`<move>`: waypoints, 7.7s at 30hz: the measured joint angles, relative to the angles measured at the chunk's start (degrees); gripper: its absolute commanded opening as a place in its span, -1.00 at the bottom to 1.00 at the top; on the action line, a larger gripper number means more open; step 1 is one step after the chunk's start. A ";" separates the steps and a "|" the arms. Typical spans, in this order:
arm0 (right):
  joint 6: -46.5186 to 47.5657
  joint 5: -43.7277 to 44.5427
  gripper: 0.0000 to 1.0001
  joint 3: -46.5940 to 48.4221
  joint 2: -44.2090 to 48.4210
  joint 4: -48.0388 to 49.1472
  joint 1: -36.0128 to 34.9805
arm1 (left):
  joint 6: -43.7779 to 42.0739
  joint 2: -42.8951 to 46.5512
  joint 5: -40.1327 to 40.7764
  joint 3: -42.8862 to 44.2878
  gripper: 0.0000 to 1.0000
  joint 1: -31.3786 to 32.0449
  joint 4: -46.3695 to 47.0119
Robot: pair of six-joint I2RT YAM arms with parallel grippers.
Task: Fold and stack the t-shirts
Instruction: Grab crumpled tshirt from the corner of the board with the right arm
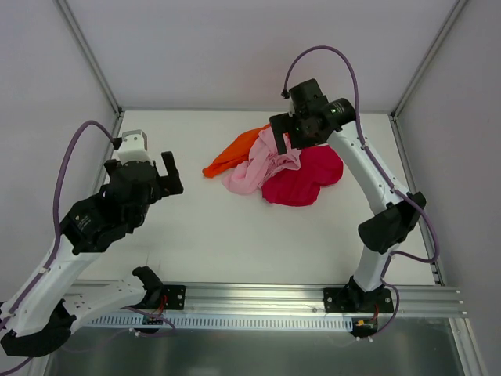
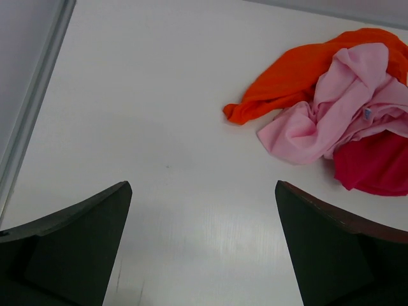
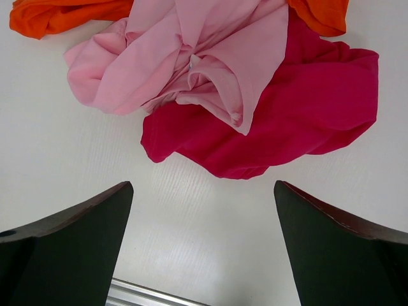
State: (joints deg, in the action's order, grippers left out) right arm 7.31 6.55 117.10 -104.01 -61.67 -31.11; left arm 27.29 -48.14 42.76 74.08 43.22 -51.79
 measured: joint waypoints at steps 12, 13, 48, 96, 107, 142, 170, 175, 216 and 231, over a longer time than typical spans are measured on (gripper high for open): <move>-0.52 0.33 0.93 5.53 -7.17 -1.14 -1.36 | -6.75 -7.06 -6.82 5.27 0.97 -0.22 7.30; -0.96 -0.52 0.93 5.86 -7.98 -0.85 -1.38 | -7.04 -7.37 -7.13 5.70 0.97 -0.22 7.67; -3.82 -39.80 0.96 3.85 -29.51 9.22 1.73 | -6.93 -6.16 -12.33 10.29 0.98 -0.22 7.80; -8.20 13.99 0.93 7.48 -30.32 -7.37 7.39 | -4.15 -4.74 -17.20 8.22 0.98 -0.22 6.47; -17.51 33.33 0.93 9.33 -30.99 -12.98 22.12 | -4.44 -2.29 -16.74 8.22 0.98 -0.22 5.97; -6.58 -32.30 0.93 -0.74 -14.86 9.20 13.88 | -4.09 -1.57 -18.84 1.36 0.98 -0.22 8.83; -3.39 -14.23 0.93 -1.75 -30.53 3.72 8.79 | -2.38 -5.75 -19.67 6.21 0.97 -0.22 5.20; -7.67 -2.54 0.93 -1.73 -30.58 -1.70 13.46 | -2.99 -5.97 -19.65 6.86 0.98 -0.22 5.20; -3.17 -6.95 0.97 2.43 -12.68 -1.55 18.32 | -5.77 -13.16 -25.99 0.44 0.98 -0.63 15.52; -8.00 1.07 0.76 2.36 -14.97 -0.79 27.47 | -7.23 -35.30 -34.88 19.41 0.97 -3.21 17.55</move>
State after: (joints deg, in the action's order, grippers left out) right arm -0.69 7.62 119.46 -118.98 -62.46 -3.64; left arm 20.05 -83.44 7.88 93.49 40.01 -34.24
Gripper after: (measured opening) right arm 0.903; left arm 0.989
